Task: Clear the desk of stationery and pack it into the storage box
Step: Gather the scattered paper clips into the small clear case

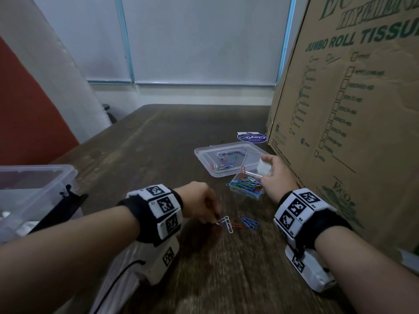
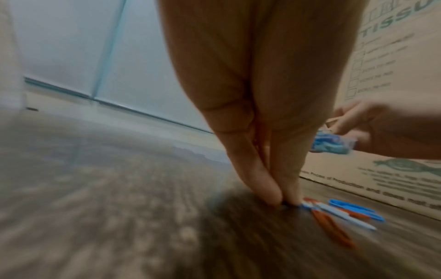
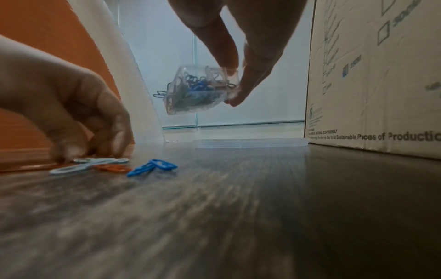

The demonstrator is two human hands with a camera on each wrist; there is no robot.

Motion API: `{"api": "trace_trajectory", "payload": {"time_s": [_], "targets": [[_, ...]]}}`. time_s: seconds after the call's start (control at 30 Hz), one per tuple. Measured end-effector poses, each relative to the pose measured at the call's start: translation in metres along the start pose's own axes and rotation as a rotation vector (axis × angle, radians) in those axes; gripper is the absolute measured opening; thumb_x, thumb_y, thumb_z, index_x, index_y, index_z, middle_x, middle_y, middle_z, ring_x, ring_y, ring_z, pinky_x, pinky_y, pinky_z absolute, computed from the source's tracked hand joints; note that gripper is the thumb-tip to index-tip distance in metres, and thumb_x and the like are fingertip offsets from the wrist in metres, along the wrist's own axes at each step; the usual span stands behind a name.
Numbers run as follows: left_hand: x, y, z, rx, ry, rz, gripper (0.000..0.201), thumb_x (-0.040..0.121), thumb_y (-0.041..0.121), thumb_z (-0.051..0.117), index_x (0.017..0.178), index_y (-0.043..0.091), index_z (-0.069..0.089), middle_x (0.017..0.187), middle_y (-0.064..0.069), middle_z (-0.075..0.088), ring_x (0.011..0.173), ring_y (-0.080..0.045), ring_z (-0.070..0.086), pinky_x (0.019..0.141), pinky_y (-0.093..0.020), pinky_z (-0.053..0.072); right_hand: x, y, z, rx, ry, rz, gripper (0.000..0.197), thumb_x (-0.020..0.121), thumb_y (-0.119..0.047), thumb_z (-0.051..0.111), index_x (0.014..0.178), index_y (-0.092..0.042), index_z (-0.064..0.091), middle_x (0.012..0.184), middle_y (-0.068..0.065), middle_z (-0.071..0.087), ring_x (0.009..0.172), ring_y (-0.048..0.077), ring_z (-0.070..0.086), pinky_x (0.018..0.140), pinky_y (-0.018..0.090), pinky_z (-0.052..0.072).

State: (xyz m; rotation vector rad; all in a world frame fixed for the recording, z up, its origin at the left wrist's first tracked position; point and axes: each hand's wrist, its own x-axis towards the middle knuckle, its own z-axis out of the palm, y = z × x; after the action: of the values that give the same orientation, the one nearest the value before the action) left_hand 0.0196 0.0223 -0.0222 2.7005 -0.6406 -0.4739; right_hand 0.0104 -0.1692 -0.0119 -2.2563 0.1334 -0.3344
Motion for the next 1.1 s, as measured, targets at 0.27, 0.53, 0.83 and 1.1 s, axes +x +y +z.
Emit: {"api": "trace_trajectory", "payload": {"time_s": [0.27, 0.53, 0.83, 1.1], "targets": [[0.005, 0.042, 0.020, 0.249, -0.054, 0.520, 0.048, 0.085, 0.026, 0.067, 0.131, 0.020, 0.055, 0.135, -0.007, 0.051, 0.120, -0.024, 0.051, 0.104, -0.033, 0.041, 0.001, 0.001, 0.000, 0.016, 0.007, -0.002, 0.057, 0.083, 0.010, 0.045, 0.136, -0.011, 0.040, 0.143, 0.006, 0.042, 0.132, 0.021, 0.039, 0.105, 0.026, 0.031], [-0.002, 0.007, 0.007, 0.219, -0.011, 0.430, 0.028, 0.085, 0.012, 0.066, 0.113, 0.016, 0.070, 0.116, -0.003, 0.066, 0.101, -0.017, 0.061, 0.086, -0.011, 0.039, 0.002, 0.001, 0.000, -0.002, -0.009, -0.010, 0.057, 0.084, 0.009, 0.047, 0.136, -0.013, 0.040, 0.144, 0.003, 0.042, 0.132, 0.019, 0.039, 0.101, 0.023, 0.033], [-0.014, -0.018, 0.003, 0.200, -0.092, 0.250, 0.056, 0.079, 0.037, 0.072, 0.132, 0.033, 0.053, 0.141, 0.003, 0.043, 0.129, -0.015, 0.042, 0.109, -0.025, 0.033, 0.000, 0.000, 0.000, 0.010, -0.007, -0.008, 0.056, 0.083, 0.009, 0.048, 0.134, -0.012, 0.041, 0.142, 0.005, 0.044, 0.130, 0.020, 0.042, 0.099, 0.022, 0.035], [-0.015, -0.017, 0.004, 0.121, 0.033, 0.196, 0.024, 0.081, 0.019, 0.072, 0.105, 0.018, 0.073, 0.110, -0.003, 0.067, 0.094, -0.012, 0.061, 0.088, -0.024, 0.049, -0.002, 0.000, 0.001, 0.022, -0.042, -0.003, 0.055, 0.082, 0.010, 0.047, 0.132, -0.012, 0.044, 0.140, 0.006, 0.046, 0.126, 0.022, 0.046, 0.103, 0.030, 0.040]]}}
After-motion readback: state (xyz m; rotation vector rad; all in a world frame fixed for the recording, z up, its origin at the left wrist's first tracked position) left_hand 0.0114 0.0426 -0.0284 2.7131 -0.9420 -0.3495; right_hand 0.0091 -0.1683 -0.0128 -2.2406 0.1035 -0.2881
